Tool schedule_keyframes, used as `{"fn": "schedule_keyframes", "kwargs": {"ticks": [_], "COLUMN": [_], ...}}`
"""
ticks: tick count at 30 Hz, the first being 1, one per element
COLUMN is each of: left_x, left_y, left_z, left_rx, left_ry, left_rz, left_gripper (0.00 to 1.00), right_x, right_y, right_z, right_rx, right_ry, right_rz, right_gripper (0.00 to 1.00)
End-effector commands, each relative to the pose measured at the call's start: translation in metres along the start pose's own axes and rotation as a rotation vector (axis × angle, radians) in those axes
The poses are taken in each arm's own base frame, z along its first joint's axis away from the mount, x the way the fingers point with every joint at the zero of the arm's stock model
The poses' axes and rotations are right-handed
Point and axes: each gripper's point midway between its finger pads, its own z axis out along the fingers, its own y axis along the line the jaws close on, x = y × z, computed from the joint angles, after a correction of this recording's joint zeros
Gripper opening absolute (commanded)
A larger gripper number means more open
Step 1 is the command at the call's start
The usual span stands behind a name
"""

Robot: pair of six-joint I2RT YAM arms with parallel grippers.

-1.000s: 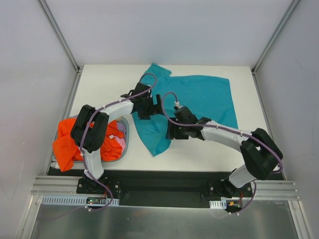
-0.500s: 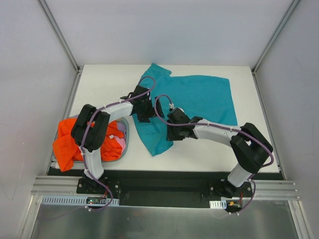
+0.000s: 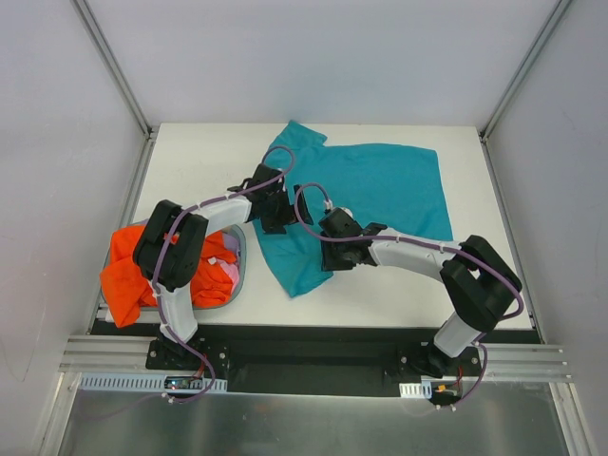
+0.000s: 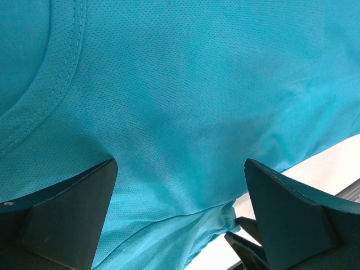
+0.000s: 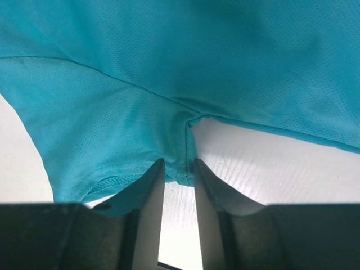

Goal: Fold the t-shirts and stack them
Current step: Flatten out the tshirt

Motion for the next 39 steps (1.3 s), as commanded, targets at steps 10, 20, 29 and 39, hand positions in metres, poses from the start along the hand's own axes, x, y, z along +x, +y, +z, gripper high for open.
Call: {"fn": "schedule_keyframes", "kwargs": {"ticks": [10,20,29,39], "left_x": [0.023,0.023,0.027,0.036], "left_y": [0.027,0.039,0.048,0.022], "left_z": [-0.002,-0.004,-0.007,-0.027], "left_rx": [-0.074,-0.101,-0.111,-0.036], "left_ry": [0.059,0.054,0.058,0.048], "left_rz": [-0.035,-0.056,-0.056,0.064], "left_gripper": [0.99,0.99,0.99,0.99], "right_x": [0.014,0.030,0.058,0.026], "right_y": [-0.014,-0.025,-0.031,-0.017], "right_z": [0.003,-0.005,-0.014,-0.023], "right_rx": [0.049,0.055,0.029,0.012], "right_ry": [0.031,0.055,0.138,0.045], "right_rz": [-0.026,-0.030,-0.014,-0.001], "right_gripper": [0.24,0.01,0.02,0.26]}}
